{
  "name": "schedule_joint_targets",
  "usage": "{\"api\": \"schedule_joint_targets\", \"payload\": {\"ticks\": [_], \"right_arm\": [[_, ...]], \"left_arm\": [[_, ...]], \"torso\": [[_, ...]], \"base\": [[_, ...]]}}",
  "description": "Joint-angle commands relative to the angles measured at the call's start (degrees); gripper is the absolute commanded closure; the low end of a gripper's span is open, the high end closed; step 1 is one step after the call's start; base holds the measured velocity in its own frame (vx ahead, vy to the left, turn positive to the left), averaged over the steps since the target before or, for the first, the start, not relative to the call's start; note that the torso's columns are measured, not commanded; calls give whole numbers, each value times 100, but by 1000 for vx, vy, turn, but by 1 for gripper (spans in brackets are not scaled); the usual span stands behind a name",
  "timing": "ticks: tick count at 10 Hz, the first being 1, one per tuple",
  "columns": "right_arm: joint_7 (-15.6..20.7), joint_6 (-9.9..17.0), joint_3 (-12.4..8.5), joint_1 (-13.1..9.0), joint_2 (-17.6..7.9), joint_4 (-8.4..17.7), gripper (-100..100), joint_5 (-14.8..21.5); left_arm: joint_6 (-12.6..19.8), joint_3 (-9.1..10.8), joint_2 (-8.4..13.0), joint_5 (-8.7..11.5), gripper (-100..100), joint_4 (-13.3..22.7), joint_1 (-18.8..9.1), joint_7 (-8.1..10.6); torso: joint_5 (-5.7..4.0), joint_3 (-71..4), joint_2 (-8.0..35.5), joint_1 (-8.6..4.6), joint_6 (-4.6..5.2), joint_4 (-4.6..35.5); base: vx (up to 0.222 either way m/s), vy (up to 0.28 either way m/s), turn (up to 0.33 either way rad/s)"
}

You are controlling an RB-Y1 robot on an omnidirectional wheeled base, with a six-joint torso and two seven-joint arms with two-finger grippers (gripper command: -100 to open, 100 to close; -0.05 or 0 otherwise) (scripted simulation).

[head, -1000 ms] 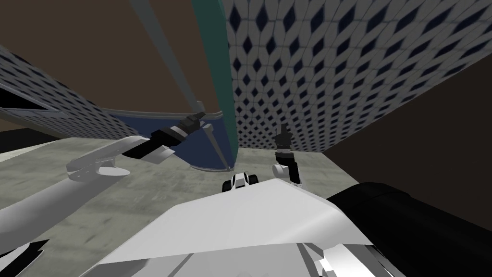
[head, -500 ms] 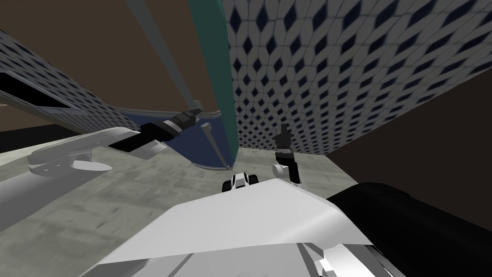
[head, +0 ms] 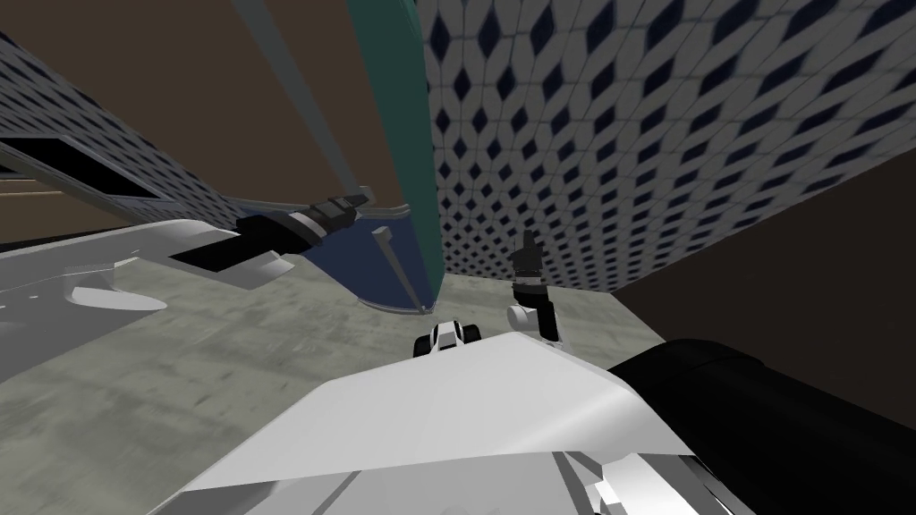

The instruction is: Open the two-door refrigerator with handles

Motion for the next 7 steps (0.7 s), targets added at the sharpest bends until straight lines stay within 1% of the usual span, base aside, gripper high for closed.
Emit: {"api": "schedule_joint_targets", "payload": {"ticks": [1,2,3,4,6,7], "right_arm": [[0,0,0,0,0,0,0,0],[0,0,0,1,0,0,0,0],[0,0,0,1,0,0,0,0],[0,0,-1,1,-1,0,0,0],[0,0,-3,-2,-4,1,0,0],[0,1,-3,-2,-4,1,0,0]], "left_arm": [[107,15,164,79,-100,-76,-71,86],[68,-6,90,44,-100,-49,-59,41],[86,-5,100,50,100,-56,-67,51],[5,-24,129,69,100,-222,-75,78],[-154,-61,190,108,100,-554,-93,133],[-233,-79,221,128,100,-721,-102,161]], "torso": [[4,-4,-8,11,1,-3],[0,-20,-34,-3,2,-10],[1,-15,-20,3,0,-9],[4,0,1,9,-1,0],[33,37,57,97,-16,17],[32,29,47,90,-31,32]], "base": [[79,-52,-33],[50,-31,-2],[6,-5,1],[-55,135,23],[-166,329,-3],[-157,329,16]]}}
